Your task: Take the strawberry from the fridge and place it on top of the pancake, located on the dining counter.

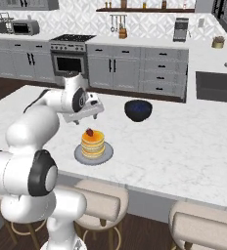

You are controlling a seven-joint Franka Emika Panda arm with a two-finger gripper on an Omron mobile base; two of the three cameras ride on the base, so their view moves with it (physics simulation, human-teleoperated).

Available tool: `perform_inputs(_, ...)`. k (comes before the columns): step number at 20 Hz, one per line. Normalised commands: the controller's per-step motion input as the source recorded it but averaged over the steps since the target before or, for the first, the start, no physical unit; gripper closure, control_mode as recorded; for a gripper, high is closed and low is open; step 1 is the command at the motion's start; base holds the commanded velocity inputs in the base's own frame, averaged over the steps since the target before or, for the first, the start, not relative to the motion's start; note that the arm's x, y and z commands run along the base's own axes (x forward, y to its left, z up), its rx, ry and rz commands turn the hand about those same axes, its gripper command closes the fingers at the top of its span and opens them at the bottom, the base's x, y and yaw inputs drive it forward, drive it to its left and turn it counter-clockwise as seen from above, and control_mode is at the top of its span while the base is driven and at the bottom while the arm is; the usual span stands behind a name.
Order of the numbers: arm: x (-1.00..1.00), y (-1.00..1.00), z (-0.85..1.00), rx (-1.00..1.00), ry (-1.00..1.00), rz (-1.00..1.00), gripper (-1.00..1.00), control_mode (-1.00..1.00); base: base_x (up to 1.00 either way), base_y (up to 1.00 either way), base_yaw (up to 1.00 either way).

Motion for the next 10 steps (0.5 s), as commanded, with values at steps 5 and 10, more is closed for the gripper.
perform_inputs(5,-0.88,0.64,0.52,-0.04,0.03,-0.13,-1.00,-1.00,0.00,0.00,0.00)
perform_inputs(10,-1.00,0.86,0.07,0.00,0.01,-0.13,-1.00,-1.00,0.00,0.00,0.00)
